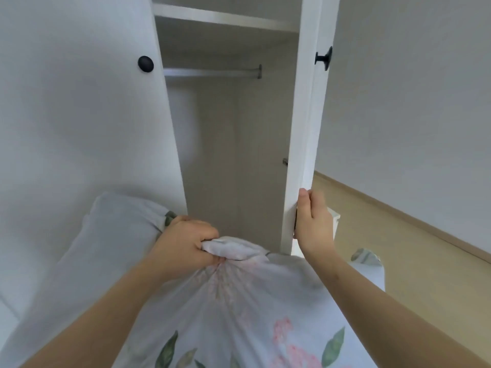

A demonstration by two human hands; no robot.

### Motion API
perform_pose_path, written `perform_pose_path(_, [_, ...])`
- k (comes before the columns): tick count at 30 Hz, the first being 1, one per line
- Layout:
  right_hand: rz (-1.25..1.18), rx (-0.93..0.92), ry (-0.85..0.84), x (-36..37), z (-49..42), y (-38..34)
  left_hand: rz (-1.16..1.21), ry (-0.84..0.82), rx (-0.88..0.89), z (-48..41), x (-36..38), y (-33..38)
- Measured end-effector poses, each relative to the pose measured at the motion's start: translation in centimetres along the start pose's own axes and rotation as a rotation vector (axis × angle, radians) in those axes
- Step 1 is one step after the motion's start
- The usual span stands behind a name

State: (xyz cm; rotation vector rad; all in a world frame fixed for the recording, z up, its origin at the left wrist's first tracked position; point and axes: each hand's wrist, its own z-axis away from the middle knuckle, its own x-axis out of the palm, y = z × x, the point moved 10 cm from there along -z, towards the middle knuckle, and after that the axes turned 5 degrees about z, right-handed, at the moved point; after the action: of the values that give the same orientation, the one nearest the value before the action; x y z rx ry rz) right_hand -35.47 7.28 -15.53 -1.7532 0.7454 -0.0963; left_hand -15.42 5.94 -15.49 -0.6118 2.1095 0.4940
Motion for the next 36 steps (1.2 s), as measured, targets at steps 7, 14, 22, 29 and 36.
perform_pose_path(7, [0.156,-0.235,-0.2,8.2,0.3,-5.8,-0.03,0.051,-0.213,5.4,-3.2,-4.5])
perform_pose_path(14, [0.252,-0.185,-0.368,17.5,-1.5,-7.4,-0.047,0.102,-0.456,9.9,-4.7,-8.4])
perform_pose_path(22, [0.308,-0.187,-0.383,21.2,-4.1,-7.7,-0.06,0.144,-0.546,10.9,-5.1,-12.5])
perform_pose_path(29, [0.446,-0.223,-0.476,24.9,-6.6,-8.2,-0.047,0.152,-0.499,9.2,-5.0,-14.8])
perform_pose_path(36, [0.484,-0.203,-0.545,26.9,-8.1,-7.0,-0.052,0.136,-0.558,8.4,-3.8,-17.1])
